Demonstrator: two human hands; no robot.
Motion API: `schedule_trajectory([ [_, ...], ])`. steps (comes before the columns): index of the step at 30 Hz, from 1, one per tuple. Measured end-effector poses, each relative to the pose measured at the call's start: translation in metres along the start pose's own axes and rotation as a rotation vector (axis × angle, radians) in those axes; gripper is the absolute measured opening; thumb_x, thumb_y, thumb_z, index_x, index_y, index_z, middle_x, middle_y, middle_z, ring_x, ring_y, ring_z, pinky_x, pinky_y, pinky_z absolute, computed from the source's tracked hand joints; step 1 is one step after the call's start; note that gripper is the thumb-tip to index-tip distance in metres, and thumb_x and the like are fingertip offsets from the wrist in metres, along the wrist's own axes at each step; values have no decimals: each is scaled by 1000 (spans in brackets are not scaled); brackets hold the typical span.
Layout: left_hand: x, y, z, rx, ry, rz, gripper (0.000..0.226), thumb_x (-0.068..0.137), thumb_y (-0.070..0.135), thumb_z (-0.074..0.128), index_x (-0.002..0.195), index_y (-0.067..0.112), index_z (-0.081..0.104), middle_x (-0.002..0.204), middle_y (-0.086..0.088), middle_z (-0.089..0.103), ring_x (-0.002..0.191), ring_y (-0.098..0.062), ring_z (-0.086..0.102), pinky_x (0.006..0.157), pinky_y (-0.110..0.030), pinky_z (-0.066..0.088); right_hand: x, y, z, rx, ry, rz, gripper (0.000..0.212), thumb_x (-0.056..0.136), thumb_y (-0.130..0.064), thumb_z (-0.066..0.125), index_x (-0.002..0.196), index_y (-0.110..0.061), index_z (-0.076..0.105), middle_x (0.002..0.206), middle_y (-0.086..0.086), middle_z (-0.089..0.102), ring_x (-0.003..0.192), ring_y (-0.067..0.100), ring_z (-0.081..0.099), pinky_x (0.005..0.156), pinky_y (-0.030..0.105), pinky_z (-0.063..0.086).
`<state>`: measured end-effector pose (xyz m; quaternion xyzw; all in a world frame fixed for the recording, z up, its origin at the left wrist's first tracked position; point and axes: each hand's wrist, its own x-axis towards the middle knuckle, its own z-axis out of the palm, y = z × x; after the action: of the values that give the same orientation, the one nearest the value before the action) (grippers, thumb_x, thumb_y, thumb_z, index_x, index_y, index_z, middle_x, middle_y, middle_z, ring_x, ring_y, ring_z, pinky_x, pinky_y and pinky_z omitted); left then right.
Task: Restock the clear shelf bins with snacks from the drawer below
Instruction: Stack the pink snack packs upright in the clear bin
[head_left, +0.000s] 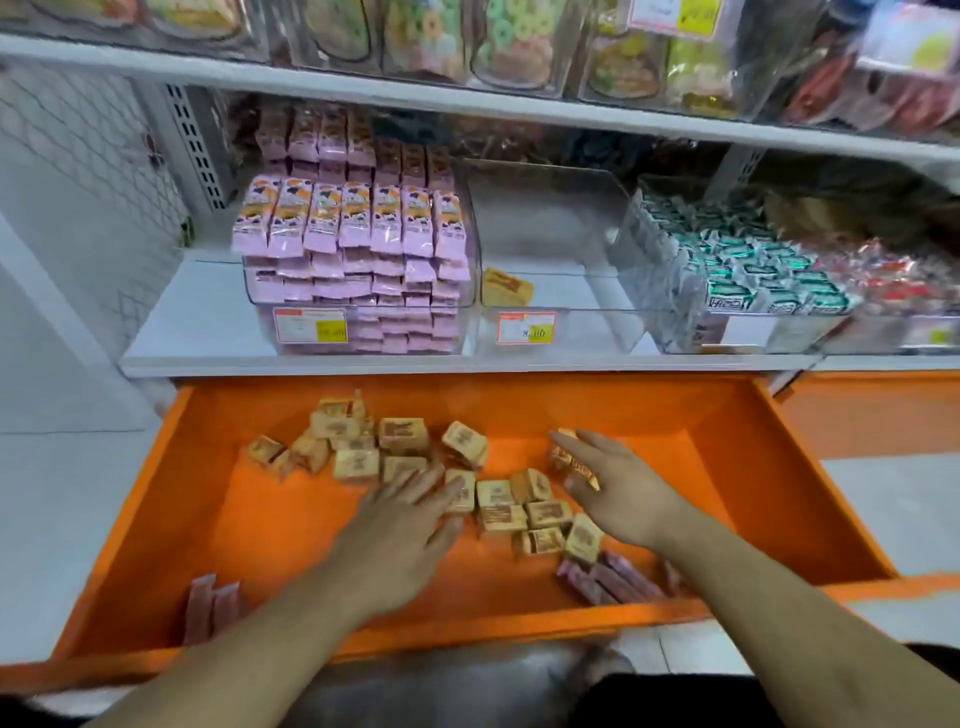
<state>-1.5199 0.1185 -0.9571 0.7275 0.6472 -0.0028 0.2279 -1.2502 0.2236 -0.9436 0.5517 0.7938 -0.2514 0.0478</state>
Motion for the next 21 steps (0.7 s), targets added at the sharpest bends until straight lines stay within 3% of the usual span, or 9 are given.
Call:
schedule_trajectory([
  [5, 44, -3, 52, -80, -108, 49, 58, 109, 54, 30, 164, 41, 13, 173, 10, 8, 160, -17, 3, 127, -39, 8, 11, 64, 21, 2, -98, 130, 65, 106, -26, 58, 160, -46, 28, 171, 6, 23, 160, 26, 14, 125, 35, 20],
  [8, 76, 7, 80, -150, -139, 94, 59, 106, 60, 30, 162, 47, 13, 173, 14, 6, 159, -16, 1, 127, -42, 13, 18, 108, 30, 15, -152, 293, 63, 104, -36, 62, 160, -41, 34, 169, 8, 28, 157, 29, 25, 123, 35, 25],
  [12, 119, 51, 112, -184, -220, 230, 58, 108, 50, 42, 162, 40, 25, 171, 14, 11, 157, -17, 15, 126, -40, 21, 29, 175, 46, -7, -215, 442, 64, 97, -30, 67, 156, -36, 43, 155, 10, 51, 141, 29, 49, 112, 32, 42],
  [16, 162, 83, 151, -169, -326, 409, 56, 105, 40, 51, 157, 42, 32, 167, 12, 24, 149, -17, 33, 118, -42, 38, 46, 208, 52, -104, -407, 472, 61, 103, -23, 58, 160, -26, 36, 161, 8, 45, 140, 24, 51, 100, 21, 39],
  [20, 194, 97, 183, -102, -370, 529, 52, 103, 34, 54, 154, 35, 44, 154, 9, 43, 134, -21, 47, 106, -38, 46, 62, 238, 53, -106, -507, 423, 55, 102, -16, 61, 154, -24, 46, 157, 7, 49, 136, 23, 52, 81, 13, 37],
  [21, 199, 100, 188, -86, -359, 544, 52, 102, 32, 55, 153, 35, 46, 153, 9, 45, 132, -21, 48, 103, -36, 47, 64, 242, 54, -113, -510, 408, 55, 99, -16, 65, 151, -26, 50, 154, 6, 51, 133, 23, 55, 82, 13, 38],
])
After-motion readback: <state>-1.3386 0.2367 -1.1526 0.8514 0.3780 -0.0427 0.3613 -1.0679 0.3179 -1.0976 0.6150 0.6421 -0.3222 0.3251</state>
